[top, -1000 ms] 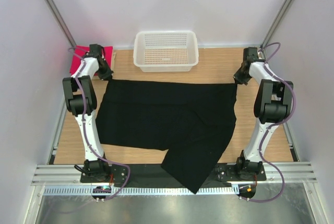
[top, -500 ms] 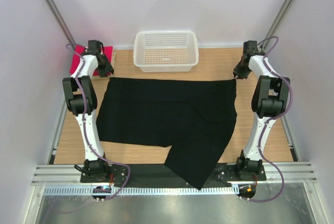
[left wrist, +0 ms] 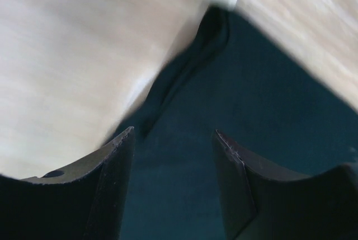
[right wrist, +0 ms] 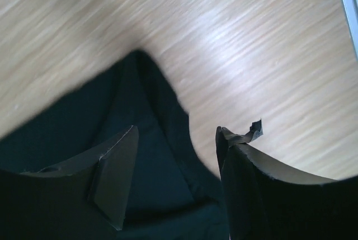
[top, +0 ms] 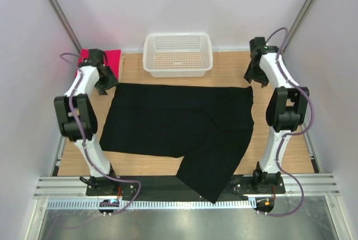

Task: Fold and stack the t-shirts
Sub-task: Fold the tshirt

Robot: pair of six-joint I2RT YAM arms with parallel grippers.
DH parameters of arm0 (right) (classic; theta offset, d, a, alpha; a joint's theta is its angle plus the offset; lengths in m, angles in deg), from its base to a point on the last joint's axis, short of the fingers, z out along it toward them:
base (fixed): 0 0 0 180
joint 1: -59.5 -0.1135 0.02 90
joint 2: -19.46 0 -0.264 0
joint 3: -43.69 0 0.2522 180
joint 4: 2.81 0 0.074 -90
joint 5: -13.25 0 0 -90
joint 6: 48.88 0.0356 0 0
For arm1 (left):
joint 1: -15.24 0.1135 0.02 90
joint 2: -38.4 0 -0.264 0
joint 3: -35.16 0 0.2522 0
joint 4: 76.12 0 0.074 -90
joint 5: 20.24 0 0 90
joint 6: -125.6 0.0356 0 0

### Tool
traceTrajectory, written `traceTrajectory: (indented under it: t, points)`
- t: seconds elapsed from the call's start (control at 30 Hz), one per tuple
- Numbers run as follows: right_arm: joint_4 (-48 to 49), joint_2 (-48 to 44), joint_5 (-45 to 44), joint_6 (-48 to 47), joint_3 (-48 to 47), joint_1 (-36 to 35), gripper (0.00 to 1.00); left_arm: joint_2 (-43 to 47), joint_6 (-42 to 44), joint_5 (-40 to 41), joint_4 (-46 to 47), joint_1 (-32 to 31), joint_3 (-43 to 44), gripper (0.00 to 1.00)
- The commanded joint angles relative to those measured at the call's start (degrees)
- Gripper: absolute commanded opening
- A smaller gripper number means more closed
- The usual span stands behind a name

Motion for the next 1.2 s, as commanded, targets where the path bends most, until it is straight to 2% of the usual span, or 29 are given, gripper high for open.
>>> traceTrajectory:
  t: [0.0, 0.1, 0.13, 0.23, 0.27, 0.37, 0.47, 0.6, 0.73, 0.8, 0.97, 1.17]
  points:
    - [-3.9, -10.1, -3.6, -2.2, 1.6, -6.6, 0.65, 13.1, -1.5, 3.8, -2.2, 0.2, -5.2, 0.58]
    - [-3.5, -17.2, -1.3, -2.2, 7.5, -13.1, 0.65, 22.1, -3.5, 4.1, -4.4, 1.0, -12.6, 0.57]
    - [-2.4, -19.1, 2.0, -2.3, 9.3, -17.6, 0.64, 24.1, -4.3, 3.3, -4.6, 2.5, -17.3, 0.57]
    - [0.1, -26.1, 7.1, -2.2, 17.1, -25.1, 0.64, 33.0, -8.0, -0.4, -3.9, 5.4, -27.6, 0.54]
    - [0.8, -28.6, 11.0, -2.1, 20.6, -29.9, 0.65, 35.2, -8.9, -1.1, -3.9, 7.1, -30.3, 0.54]
    - [2.4, -31.3, 16.5, -0.9, 26.4, -37.4, 0.64, 40.2, -11.5, -4.8, -5.0, 10.8, -37.5, 0.53]
    - [4.6, -34.2, 20.5, -0.6, 31.4, -41.6, 0.64, 42.8, -14.0, -4.8, -6.7, 13.3, -42.7, 0.52]
    - [7.2, -38.4, 24.4, -0.5, 36.7, -42.5, 0.65, 44.6, -16.5, -5.5, -4.7, 15.8, -48.7, 0.49]
    - [6.7, -40.5, 26.4, -1.1, 39.0, -42.8, 0.64, 45.6, -20.1, -3.7, -4.5, 17.3, -51.1, 0.59]
    - [6.8, -41.8, 26.8, -1.6, 39.9, -42.8, 0.64, 45.8, -22.1, -3.1, -4.1, 18.5, -52.4, 0.61]
    - [5.8, -44.2, 26.9, -2.2, 40.3, -42.9, 0.64, 44.2, -24.4, -3.5, -1.9, 22.6, -54.2, 0.55]
    - [5.2, -45.7, 28.2, -2.5, 42.2, -43.1, 0.64, 44.4, -27.0, 1.4, -3.3, 23.5, -55.3, 0.56]
